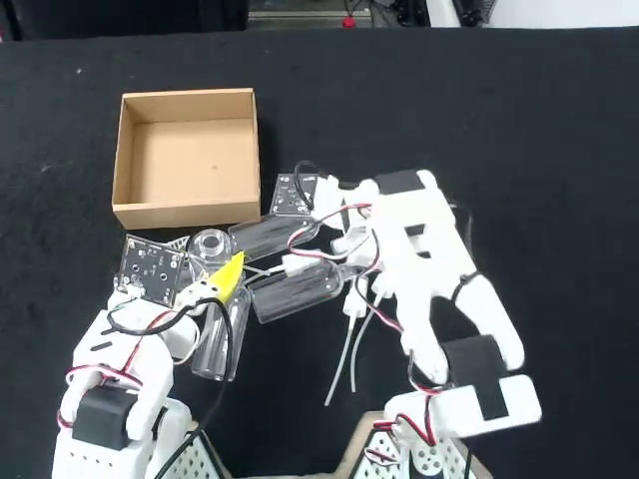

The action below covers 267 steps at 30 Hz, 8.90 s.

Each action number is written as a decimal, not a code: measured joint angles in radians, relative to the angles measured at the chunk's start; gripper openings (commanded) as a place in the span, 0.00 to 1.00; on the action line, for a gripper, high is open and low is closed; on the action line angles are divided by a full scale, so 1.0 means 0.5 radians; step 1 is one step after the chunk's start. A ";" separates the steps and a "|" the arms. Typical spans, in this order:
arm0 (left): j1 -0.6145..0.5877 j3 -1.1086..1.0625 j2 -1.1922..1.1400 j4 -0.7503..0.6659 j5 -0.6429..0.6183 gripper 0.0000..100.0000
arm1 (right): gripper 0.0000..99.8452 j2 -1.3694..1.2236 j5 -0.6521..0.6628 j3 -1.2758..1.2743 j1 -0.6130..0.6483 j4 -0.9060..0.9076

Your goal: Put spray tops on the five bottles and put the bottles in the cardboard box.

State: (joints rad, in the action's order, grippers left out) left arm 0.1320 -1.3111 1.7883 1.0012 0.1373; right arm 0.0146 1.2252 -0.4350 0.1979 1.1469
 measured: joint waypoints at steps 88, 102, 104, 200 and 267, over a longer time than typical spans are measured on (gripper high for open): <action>0.368 -0.580 -0.006 -0.884 -0.295 0.23 | 0.01 2.329 -2.381 -0.506 0.951 -1.347; 0.365 -0.574 -0.006 -0.850 -0.295 0.23 | 0.01 2.458 -2.378 -1.197 0.951 -1.936; 0.365 -0.574 -0.006 -0.850 -0.295 0.23 | 0.01 2.492 -2.378 -1.203 0.951 -1.939; -0.384 0.101 -0.006 -1.175 -0.061 0.22 | 0.19 3.007 -2.378 -2.298 -0.245 -1.117; -0.715 1.049 -3.007 -2.209 -0.074 0.23 | 0.19 3.007 -2.378 -2.323 -0.245 -1.129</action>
State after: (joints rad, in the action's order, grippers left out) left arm -0.2256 -0.7864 0.2846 -0.1036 0.1005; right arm 1.5182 0.0361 -1.5965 0.0752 0.5823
